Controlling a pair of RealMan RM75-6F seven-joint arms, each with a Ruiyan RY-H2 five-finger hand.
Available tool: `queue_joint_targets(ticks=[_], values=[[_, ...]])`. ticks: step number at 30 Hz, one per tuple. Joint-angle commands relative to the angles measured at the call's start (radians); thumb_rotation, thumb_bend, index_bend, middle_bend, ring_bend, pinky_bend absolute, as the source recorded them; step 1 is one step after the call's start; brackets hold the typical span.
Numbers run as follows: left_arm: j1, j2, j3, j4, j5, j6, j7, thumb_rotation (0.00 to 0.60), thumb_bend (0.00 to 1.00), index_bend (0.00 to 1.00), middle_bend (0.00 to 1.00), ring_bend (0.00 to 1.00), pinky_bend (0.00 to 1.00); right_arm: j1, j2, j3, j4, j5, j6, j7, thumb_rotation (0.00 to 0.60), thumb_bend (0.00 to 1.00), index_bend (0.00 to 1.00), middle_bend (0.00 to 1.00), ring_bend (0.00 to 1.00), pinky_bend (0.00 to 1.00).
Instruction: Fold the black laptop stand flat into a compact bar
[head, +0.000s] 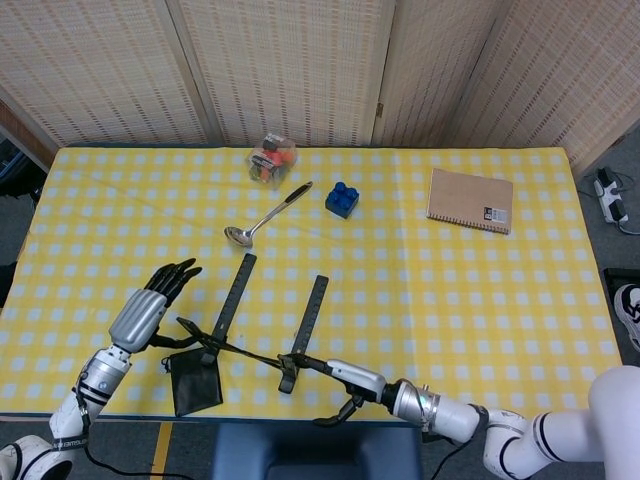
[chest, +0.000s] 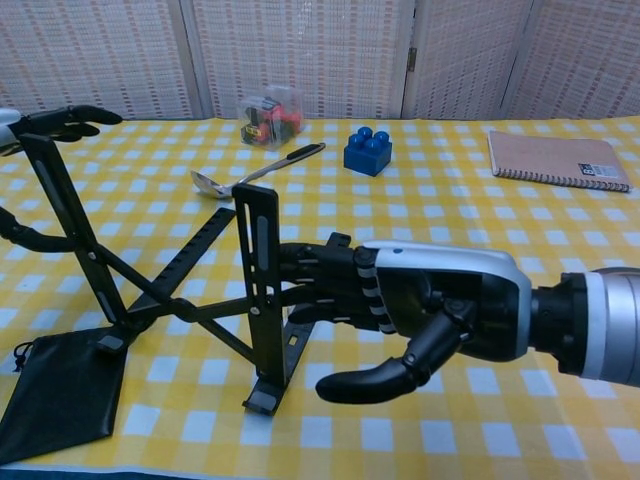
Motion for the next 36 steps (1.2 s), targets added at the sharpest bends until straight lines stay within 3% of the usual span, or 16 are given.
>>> queue_joint_targets(ticks=[1,6,15,21,27,36], values=[[0.001,0.013,0.014,0.000,0.019,0.000,-0.015,0.600,0.10,0.00,0.00,0.00,0.00,-0.009,0.023,0.007,-0.015,0.010,0.022,-0.019,0.600,0.31,0.00,0.00,0.02,0.00],[-0.003,0.051,0.053,0.003,0.065,-0.021,-0.067,0.600,0.10,0.06,0.00,0.00,0.00,-0.021,0.091,0.023,-0.052,0.018,0.072,-0.031,0.600,0.31,0.00,0.00,0.02,0.00],[-0.024,0.061,0.082,0.014,0.059,-0.097,-0.173,0.600,0.15,0.30,0.07,0.00,0.00,-0.036,0.196,0.057,-0.119,0.021,0.142,-0.044,0.600,0.31,0.00,0.00,0.02,0.00],[-0.049,0.058,0.092,0.035,0.052,-0.153,-0.266,0.600,0.21,0.34,0.11,0.00,0.00,-0.046,0.220,0.060,-0.128,0.023,0.153,-0.036,0.600,0.31,0.00,0.00,0.02,0.00],[-0.070,0.023,0.097,0.069,0.049,-0.195,-0.325,0.600,0.34,0.39,0.14,0.01,0.00,-0.051,0.211,0.059,-0.111,0.022,0.145,-0.021,0.600,0.31,0.00,0.00,0.02,0.00],[-0.089,-0.037,0.089,0.108,0.028,-0.234,-0.334,0.600,0.38,0.46,0.17,0.02,0.00,-0.059,0.207,0.060,-0.099,0.021,0.146,-0.013,0.600,0.31,0.00,0.00,0.03,0.00]])
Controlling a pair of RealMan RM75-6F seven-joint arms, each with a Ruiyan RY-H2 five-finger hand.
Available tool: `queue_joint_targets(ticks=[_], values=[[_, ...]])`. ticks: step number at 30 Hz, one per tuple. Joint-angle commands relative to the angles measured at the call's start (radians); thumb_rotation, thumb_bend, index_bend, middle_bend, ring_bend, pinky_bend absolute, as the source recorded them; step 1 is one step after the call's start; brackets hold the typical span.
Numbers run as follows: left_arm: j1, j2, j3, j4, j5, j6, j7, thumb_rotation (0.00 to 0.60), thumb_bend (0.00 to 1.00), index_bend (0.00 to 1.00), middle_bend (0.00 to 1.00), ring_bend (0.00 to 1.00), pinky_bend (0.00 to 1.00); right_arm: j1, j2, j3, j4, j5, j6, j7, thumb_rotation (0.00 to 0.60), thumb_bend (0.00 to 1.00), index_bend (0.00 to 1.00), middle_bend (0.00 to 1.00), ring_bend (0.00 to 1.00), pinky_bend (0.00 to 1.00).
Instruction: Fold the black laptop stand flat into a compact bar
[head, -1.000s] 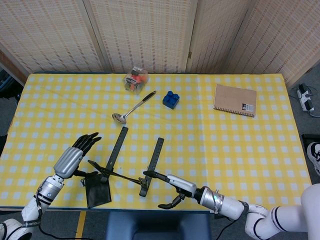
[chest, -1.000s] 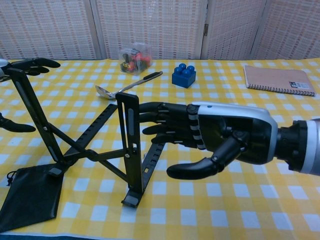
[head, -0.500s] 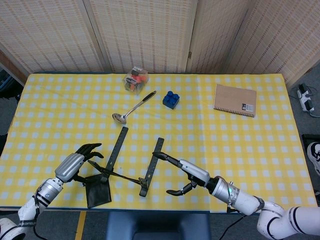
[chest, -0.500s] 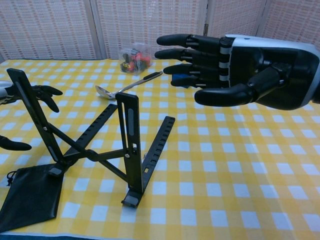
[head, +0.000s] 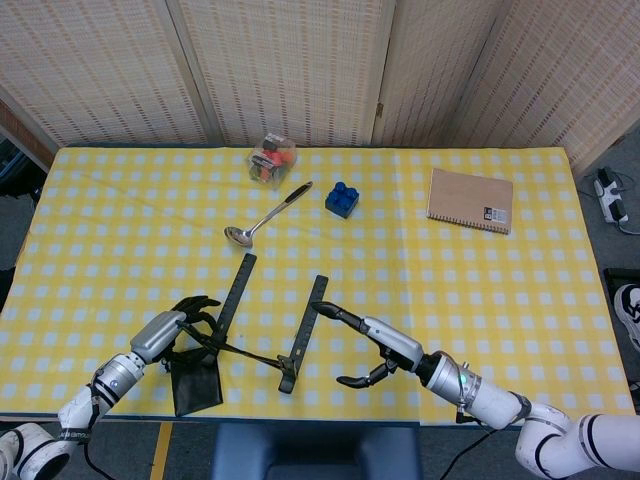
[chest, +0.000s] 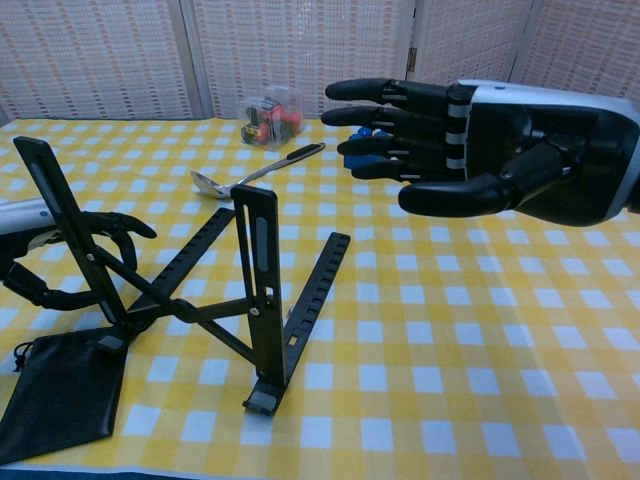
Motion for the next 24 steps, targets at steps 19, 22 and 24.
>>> queue_joint_targets(ticks=[19,22,24], values=[[0.012,-0.024,0.000,0.029,-0.029,0.004,0.017,0.600,0.41,0.54,0.19,0.04,0.01,-0.012,-0.015,0.003,0.027,0.003,-0.009,0.019,0.600,0.31,0.00,0.00,0.02,0.00],[0.013,-0.026,0.000,0.033,-0.032,0.003,0.015,0.600,0.42,0.55,0.19,0.04,0.01,-0.013,-0.016,0.004,0.030,0.003,-0.009,0.021,0.600,0.31,0.00,0.00,0.02,0.00],[0.014,-0.027,0.000,0.036,-0.034,0.003,0.015,0.600,0.42,0.55,0.20,0.04,0.01,-0.013,-0.015,0.004,0.031,0.001,-0.010,0.022,0.600,0.31,0.00,0.00,0.02,0.00]])
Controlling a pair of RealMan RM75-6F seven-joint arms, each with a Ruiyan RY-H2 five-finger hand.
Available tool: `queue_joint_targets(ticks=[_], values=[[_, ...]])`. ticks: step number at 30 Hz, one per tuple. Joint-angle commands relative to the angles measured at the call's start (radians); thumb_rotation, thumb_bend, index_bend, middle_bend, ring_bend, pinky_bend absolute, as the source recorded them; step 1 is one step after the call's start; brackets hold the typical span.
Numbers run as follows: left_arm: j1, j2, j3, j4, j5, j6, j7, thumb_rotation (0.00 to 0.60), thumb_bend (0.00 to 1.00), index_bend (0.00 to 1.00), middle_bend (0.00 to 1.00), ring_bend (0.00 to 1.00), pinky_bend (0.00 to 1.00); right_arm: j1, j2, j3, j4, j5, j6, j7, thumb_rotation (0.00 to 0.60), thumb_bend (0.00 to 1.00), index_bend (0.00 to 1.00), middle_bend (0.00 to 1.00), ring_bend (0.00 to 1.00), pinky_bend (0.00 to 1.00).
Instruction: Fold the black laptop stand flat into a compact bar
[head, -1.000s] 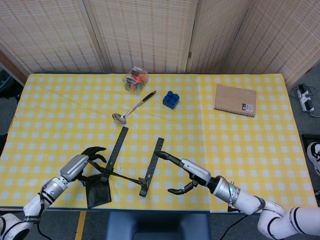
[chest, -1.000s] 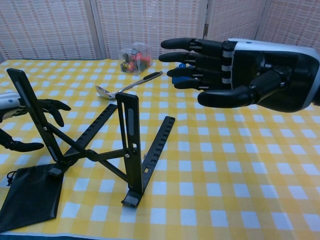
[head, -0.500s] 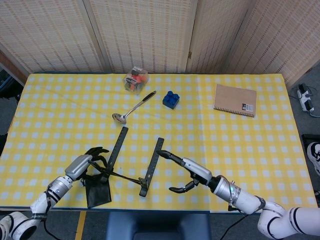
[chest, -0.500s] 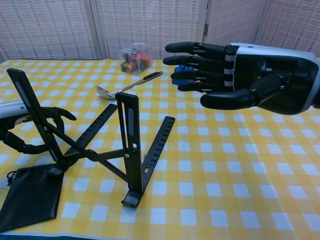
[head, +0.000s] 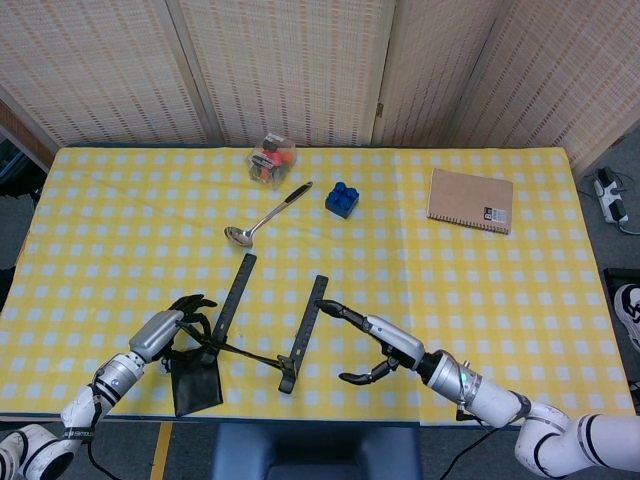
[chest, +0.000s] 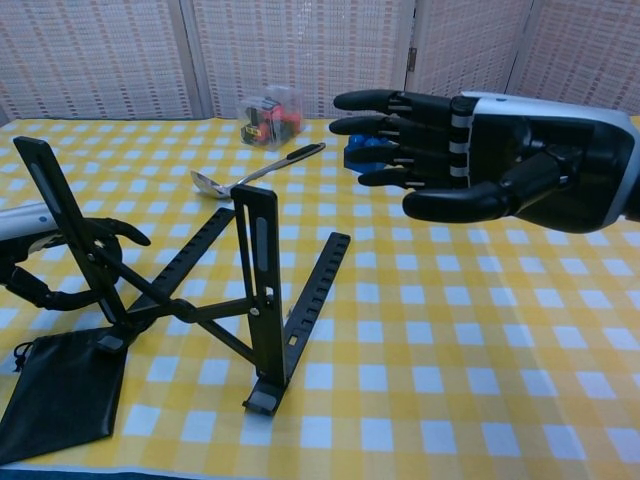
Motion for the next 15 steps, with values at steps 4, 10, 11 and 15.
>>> queue_joint_targets(ticks=[4,10,11,15], values=[[0.001,-0.003,-0.001,0.005,-0.006,-0.003,0.001,0.600,0.42,0.55,0.20,0.04,0.01,0.000,-0.001,0.001,0.004,-0.002,-0.001,0.005,0.600,0.31,0.00,0.00,0.02,0.00],[0.002,-0.001,-0.002,0.008,-0.010,-0.006,0.004,0.600,0.42,0.55,0.20,0.04,0.01,-0.002,-0.002,0.001,0.010,-0.002,-0.001,0.009,0.600,0.31,0.00,0.00,0.02,0.00],[0.002,-0.001,-0.002,0.009,-0.012,-0.006,0.006,0.600,0.42,0.56,0.20,0.04,0.01,-0.002,-0.002,0.001,0.010,-0.002,-0.001,0.010,0.600,0.31,0.00,0.00,0.02,0.00],[0.004,-0.003,-0.002,0.009,-0.015,-0.008,0.002,0.600,0.42,0.58,0.20,0.04,0.01,-0.003,-0.003,0.001,0.013,-0.005,0.001,0.013,0.600,0.31,0.00,0.00,0.02,0.00]])
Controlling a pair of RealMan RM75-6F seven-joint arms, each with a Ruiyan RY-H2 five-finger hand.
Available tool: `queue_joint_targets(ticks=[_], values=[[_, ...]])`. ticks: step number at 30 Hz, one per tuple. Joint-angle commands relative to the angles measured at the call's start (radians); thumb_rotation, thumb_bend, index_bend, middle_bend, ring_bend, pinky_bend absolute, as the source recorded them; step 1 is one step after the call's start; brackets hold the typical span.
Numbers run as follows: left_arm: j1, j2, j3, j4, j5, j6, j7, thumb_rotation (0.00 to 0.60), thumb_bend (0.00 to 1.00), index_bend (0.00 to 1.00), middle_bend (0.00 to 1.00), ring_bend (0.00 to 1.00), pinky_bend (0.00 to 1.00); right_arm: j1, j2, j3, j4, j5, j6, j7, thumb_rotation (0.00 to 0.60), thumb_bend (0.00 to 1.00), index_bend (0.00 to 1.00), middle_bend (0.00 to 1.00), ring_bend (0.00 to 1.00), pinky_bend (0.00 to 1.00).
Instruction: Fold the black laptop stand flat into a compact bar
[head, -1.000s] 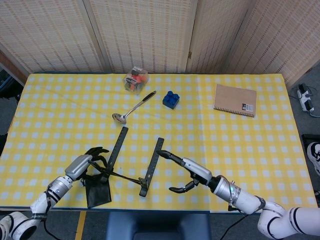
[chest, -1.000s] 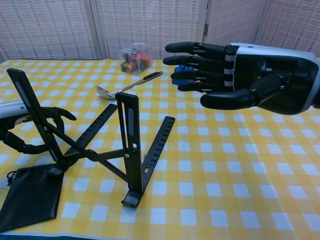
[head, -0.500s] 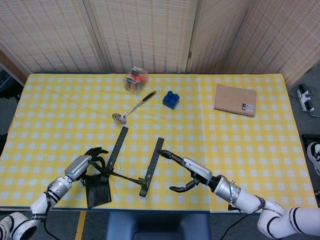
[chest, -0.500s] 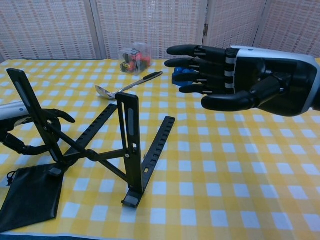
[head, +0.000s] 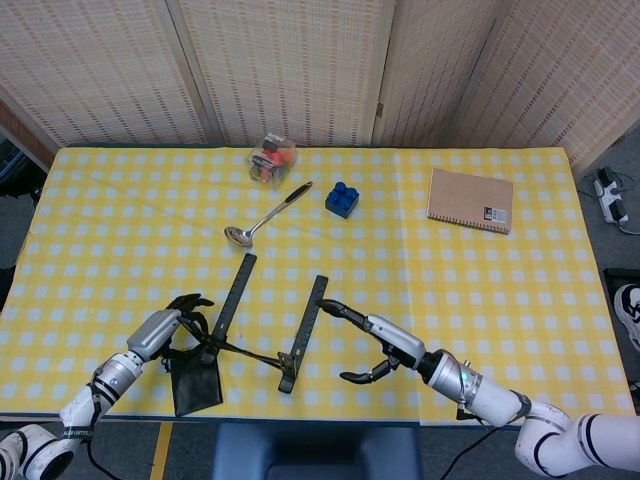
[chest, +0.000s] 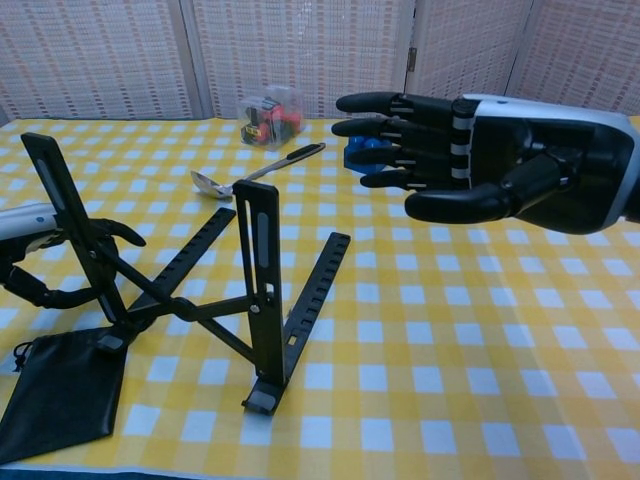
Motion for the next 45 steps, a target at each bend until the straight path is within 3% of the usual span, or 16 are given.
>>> queue_joint_targets(ticks=[1,13,15,19,24,31,35,45], values=[[0.000,-0.001,0.001,0.001,0.001,-0.001,-0.003,0.600,0.42,0.58,0.20,0.04,0.01,0.000,0.000,0.000,0.001,-0.001,0.001,0.001,0.600,0.31,0.00,0.00,0.02,0.00],[0.005,-0.007,-0.001,-0.001,0.001,0.006,0.010,0.600,0.45,0.65,0.25,0.06,0.01,-0.005,-0.001,-0.001,0.006,-0.001,0.004,0.003,0.600,0.31,0.00,0.00,0.02,0.00],[0.007,-0.002,-0.001,-0.009,-0.001,0.008,0.009,0.600,0.44,0.60,0.25,0.06,0.01,-0.005,-0.001,-0.002,0.006,-0.003,0.002,0.003,0.600,0.31,0.00,0.00,0.02,0.00],[0.005,0.022,0.003,-0.043,0.003,0.002,-0.001,0.600,0.43,0.30,0.23,0.04,0.00,-0.004,-0.001,-0.007,0.012,-0.005,-0.009,-0.027,0.600,0.31,0.00,0.00,0.02,0.00],[0.011,0.044,0.003,-0.074,0.006,0.017,-0.004,0.600,0.40,0.14,0.17,0.01,0.00,-0.004,0.015,-0.019,0.004,0.005,-0.060,-0.177,0.600,0.31,0.00,0.00,0.03,0.00],[0.031,0.093,0.000,-0.118,0.011,0.061,-0.009,0.600,0.37,0.08,0.12,0.00,0.00,-0.012,-0.009,-0.023,-0.016,0.050,-0.136,-0.387,0.600,0.31,0.00,0.00,0.01,0.00],[0.046,0.120,-0.002,-0.141,0.008,0.085,-0.006,0.600,0.37,0.07,0.11,0.00,0.00,-0.011,-0.045,-0.016,-0.025,0.079,-0.172,-0.441,0.600,0.31,0.00,0.00,0.00,0.00],[0.074,0.153,-0.011,-0.165,-0.004,0.120,-0.008,0.600,0.37,0.07,0.11,0.00,0.00,-0.026,-0.203,0.050,-0.023,0.179,-0.205,-0.586,0.600,0.31,0.00,0.00,0.00,0.00]])
